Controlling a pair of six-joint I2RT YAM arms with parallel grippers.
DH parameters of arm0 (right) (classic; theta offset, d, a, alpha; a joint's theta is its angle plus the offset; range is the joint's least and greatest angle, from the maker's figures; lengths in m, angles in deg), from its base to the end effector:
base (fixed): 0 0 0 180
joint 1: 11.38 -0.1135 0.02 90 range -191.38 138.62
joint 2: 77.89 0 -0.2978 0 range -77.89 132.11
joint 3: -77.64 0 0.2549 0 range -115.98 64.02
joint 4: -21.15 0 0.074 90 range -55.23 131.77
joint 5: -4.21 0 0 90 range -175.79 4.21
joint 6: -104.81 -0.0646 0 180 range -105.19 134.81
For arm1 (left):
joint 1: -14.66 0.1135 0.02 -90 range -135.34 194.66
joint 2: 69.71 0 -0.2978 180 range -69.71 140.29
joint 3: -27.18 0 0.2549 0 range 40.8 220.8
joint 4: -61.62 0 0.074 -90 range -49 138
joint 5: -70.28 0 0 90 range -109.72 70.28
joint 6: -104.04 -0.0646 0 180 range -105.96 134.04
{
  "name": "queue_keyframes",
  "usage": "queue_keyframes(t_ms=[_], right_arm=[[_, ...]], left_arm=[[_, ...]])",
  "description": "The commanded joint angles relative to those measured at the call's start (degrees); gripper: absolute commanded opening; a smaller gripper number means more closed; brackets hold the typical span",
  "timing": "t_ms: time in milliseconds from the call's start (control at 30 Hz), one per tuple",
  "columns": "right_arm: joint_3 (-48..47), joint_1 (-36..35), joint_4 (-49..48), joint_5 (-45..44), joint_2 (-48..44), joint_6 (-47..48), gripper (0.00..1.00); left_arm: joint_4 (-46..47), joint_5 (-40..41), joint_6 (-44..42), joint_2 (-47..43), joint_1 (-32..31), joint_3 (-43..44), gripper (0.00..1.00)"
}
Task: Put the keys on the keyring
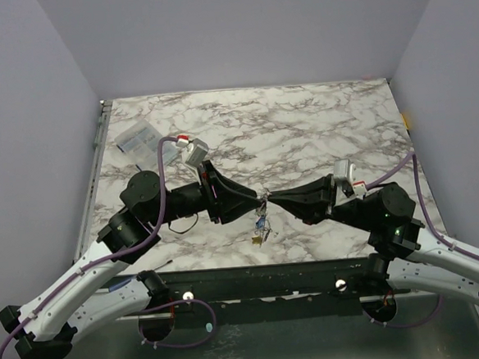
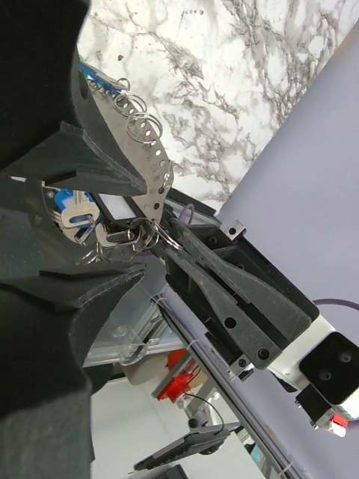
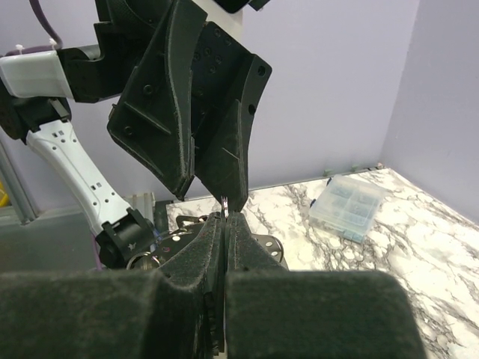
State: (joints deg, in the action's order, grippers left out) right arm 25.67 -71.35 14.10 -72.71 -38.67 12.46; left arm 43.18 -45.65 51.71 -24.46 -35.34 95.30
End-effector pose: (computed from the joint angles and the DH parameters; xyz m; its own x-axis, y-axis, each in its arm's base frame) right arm 0.0708 0.1517 0.4044 0.1304 0.3054 -0.9432 -0.9560 0.2908 -0.0380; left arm 0.0921 -0.1537 0.4343 -0.5530 -0.1960 -0.8098 0.7975 0.1571 -0.5826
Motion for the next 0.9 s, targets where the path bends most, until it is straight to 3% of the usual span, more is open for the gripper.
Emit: queue_keyframes(t_ms=[0, 400, 867], right_arm=[[-1.3, -0.3, -3.5, 0.5, -1.1, -0.4, 0.01], [-1.4, -0.3, -3.9, 0.7, -0.8, -1.0, 0.01], [-1.5, -0.3, -7.1, 0.6, 0.2, -2.2, 0.01]], left_arm=[[1.0, -1.7, -0.2, -0.2, -0.1, 0.6, 0.47], [3.3, -4.1, 0.0, 0.6, -0.1, -1.7, 0.53], [6.0, -5.3, 1.4, 0.9, -0.1, -3.9, 0.0]])
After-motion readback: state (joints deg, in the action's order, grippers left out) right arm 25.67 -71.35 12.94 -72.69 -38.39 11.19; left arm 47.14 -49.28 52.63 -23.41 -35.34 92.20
